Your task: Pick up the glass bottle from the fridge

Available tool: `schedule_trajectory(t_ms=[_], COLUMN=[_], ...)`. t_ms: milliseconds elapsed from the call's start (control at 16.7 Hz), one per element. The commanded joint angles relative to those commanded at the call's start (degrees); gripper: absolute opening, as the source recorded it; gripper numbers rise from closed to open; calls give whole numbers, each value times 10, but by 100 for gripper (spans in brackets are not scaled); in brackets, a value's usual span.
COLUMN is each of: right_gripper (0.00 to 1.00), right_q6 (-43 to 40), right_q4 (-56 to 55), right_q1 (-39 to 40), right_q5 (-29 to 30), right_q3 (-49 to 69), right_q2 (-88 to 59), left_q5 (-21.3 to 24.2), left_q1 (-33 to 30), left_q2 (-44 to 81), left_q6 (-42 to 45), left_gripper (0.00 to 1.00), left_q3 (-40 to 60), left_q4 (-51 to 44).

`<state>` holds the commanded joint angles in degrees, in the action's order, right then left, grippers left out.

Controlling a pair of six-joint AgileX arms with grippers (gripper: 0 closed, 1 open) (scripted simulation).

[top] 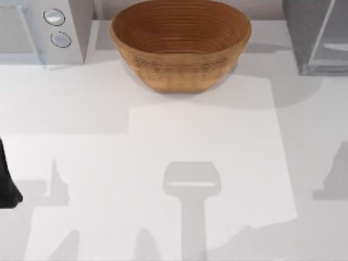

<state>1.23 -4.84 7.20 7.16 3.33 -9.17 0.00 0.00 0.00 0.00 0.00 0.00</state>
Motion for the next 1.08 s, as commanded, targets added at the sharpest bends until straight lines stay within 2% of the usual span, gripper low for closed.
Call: schedule_trajectory(t_ms=[240, 780, 1080], right_gripper=[0, 0, 0], right_q6=[22, 86, 123], right_q4=[-85, -313, -420], right_q1=[119, 457, 600], right_q5=[130, 461, 607], right_q3=[59, 218, 296], right_q2=[-174, -640, -829], left_q5=[0, 0, 0], left_q1=[0, 0, 0], left_q2=[0, 0, 0], left_q6=[0, 0, 0], left_gripper=[100, 100, 100], left_q3=[0, 0, 0], left_q4=[0, 0, 0])
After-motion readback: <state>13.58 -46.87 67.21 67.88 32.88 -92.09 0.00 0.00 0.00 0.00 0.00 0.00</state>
